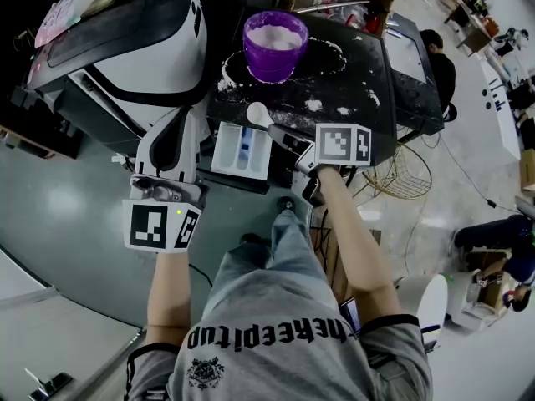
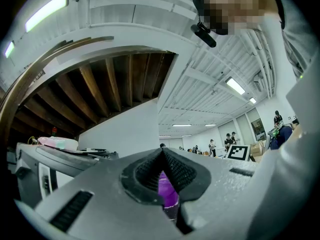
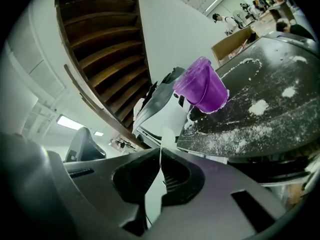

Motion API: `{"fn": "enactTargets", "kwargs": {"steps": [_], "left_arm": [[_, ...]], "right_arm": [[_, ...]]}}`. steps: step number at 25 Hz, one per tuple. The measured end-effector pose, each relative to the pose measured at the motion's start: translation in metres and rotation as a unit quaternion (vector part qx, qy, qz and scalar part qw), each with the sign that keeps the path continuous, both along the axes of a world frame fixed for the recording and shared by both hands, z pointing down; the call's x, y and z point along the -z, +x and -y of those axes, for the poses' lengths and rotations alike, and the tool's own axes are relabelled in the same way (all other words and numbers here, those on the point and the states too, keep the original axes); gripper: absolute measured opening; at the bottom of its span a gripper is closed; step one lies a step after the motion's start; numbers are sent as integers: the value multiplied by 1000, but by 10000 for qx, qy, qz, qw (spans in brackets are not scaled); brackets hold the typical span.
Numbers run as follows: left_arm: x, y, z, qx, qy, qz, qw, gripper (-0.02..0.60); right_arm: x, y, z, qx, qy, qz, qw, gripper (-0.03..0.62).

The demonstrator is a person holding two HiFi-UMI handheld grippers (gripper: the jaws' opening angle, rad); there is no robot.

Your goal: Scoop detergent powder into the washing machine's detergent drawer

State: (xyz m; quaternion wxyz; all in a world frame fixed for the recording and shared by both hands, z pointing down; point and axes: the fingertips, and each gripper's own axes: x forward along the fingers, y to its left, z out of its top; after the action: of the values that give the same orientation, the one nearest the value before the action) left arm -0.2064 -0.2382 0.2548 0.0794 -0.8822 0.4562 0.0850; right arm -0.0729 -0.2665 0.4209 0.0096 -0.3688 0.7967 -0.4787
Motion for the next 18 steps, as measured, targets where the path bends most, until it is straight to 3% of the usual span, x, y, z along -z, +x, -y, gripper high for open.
{"fn": "enactTargets", "kwargs": {"steps": [13, 18], "left_arm": [[-14, -24, -6, 190, -167, 45, 9997, 3], [-21, -30, -8, 248, -246, 57, 9994, 3]], "right_arm": [[-52, -40, -18, 103, -222, 615, 9978, 6], [-76, -50, -23, 155, -359, 490, 9980, 6]]}}
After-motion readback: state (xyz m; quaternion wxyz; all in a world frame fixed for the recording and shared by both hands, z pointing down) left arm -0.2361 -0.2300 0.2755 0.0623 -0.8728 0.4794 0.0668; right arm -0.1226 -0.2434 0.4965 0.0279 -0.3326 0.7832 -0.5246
